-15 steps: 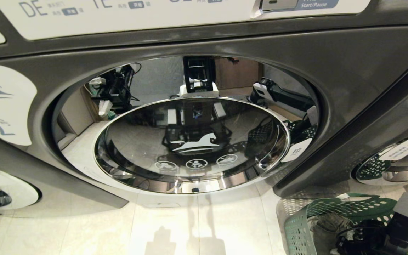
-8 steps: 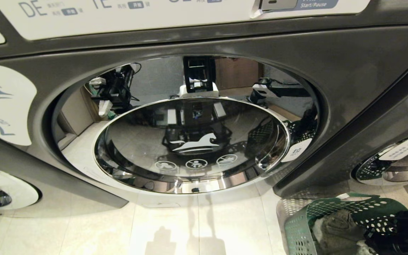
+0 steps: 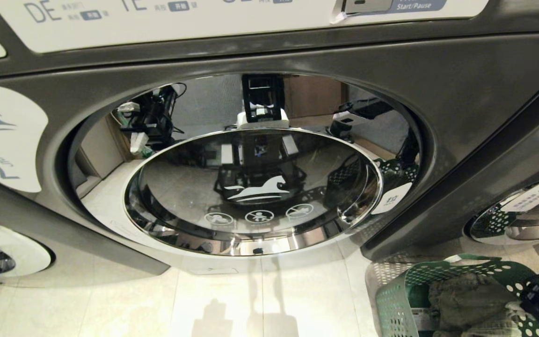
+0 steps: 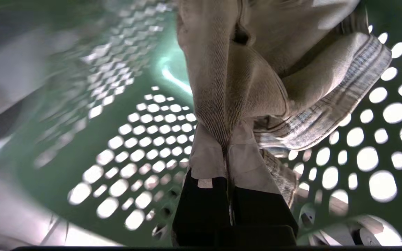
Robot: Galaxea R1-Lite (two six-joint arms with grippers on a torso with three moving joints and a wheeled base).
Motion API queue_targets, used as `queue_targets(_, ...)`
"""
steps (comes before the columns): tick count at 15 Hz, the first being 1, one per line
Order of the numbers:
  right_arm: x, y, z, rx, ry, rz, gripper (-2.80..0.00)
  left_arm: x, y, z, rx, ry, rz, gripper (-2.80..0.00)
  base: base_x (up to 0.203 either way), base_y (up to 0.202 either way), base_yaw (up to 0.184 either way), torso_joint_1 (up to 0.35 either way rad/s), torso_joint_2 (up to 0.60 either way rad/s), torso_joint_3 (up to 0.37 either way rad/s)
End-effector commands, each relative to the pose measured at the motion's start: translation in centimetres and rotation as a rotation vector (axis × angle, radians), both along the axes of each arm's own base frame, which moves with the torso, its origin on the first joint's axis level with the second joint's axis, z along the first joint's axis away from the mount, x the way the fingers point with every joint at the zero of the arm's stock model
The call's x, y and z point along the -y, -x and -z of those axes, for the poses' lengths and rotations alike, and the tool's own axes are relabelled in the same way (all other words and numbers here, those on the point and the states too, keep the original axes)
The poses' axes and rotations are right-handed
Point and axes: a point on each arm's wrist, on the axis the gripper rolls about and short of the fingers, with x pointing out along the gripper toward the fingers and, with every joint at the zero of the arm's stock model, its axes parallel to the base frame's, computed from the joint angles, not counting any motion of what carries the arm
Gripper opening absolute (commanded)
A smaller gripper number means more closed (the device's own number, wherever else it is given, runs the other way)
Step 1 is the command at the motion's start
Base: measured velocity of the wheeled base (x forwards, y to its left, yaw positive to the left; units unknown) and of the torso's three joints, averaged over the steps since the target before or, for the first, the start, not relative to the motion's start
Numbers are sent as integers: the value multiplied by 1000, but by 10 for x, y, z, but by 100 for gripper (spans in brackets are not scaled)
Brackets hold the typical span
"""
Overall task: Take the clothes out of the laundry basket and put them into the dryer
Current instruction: Take the clothes out of the basket
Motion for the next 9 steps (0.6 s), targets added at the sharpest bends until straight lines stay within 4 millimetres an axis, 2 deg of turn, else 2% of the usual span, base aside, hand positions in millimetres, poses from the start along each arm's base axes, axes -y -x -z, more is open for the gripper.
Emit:
queue_targets(1,-11,13,-53,95,86,0,-280,0,0,0,-1,0,-1,-280,0,0,0,0,0,0)
queue_targets(5,-50,53,-124,224,242,-18,-280,0,0,0,-1,0,-1,-280,0,0,0,0,0,0)
queue_targets(9,-107,112,-168,308,601,-119,-280,0,0,0,-1,0,-1,-280,0,0,0,0,0,0)
